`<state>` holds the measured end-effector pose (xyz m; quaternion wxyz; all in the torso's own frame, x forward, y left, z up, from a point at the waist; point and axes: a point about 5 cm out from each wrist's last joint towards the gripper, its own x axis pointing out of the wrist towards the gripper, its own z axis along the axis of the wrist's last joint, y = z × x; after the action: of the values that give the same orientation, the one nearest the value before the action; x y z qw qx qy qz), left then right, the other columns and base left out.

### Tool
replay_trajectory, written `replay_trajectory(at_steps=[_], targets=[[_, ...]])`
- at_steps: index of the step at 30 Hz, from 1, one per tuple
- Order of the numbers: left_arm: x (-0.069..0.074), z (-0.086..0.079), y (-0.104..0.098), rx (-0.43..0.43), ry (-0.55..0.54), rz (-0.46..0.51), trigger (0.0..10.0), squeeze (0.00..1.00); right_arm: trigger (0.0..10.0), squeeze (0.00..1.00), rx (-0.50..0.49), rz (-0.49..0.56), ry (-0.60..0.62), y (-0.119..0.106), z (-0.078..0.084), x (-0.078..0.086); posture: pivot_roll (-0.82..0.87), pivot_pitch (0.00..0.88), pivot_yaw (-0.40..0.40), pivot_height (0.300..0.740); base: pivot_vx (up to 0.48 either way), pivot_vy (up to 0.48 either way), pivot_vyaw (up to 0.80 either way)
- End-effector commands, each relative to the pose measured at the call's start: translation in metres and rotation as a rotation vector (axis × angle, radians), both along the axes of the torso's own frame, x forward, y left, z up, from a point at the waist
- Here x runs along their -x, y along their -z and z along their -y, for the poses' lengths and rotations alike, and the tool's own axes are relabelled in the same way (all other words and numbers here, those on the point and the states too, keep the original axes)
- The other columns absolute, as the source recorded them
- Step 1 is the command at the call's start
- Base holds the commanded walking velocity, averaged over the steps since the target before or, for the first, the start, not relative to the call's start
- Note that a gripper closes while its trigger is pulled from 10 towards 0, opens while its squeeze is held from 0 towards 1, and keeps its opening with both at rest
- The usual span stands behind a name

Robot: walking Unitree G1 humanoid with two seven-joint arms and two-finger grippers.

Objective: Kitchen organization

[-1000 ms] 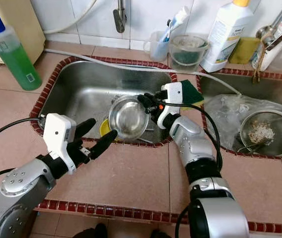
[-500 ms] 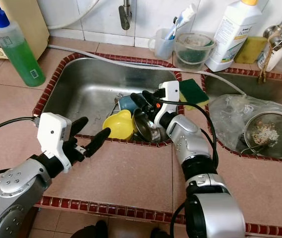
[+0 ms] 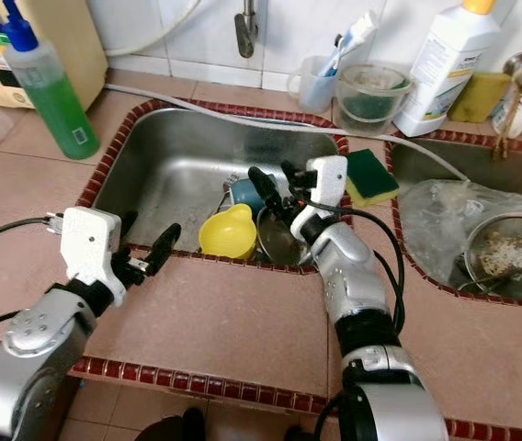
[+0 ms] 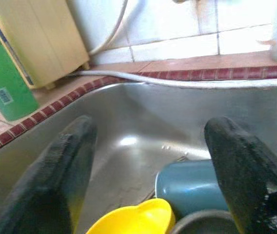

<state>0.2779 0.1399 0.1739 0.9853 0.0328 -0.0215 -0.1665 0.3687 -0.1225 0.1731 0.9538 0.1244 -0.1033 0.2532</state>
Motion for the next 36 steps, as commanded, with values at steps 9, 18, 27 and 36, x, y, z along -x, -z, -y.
replay_trajectory(at_steps=[9,18,27,36], targets=[[-0.022,0.009,0.011,0.065,0.016,-0.005,10.0,0.0,10.0,1.0,0.01,0.041,0.185,0.017,0.018,0.026,-0.01,0.06,0.068,0.74,0.0,0.0,0.0],[-0.025,0.016,0.028,0.086,0.022,-0.03,10.0,0.0,10.0,0.36,0.048,0.041,0.292,0.029,0.023,0.043,-0.05,0.045,0.079,0.74,0.0,0.0,0.0],[-0.028,0.014,0.036,0.09,0.013,-0.008,10.0,0.0,10.0,0.0,0.055,0.024,0.345,0.035,0.022,0.055,-0.08,0.03,0.073,0.74,0.0,0.0,0.0],[-0.029,0.004,0.035,0.109,-0.015,0.059,10.0,0.0,10.0,0.0,0.155,0.058,0.364,0.037,0.018,0.058,-0.09,0.007,0.071,0.74,0.0,0.0,0.0]])
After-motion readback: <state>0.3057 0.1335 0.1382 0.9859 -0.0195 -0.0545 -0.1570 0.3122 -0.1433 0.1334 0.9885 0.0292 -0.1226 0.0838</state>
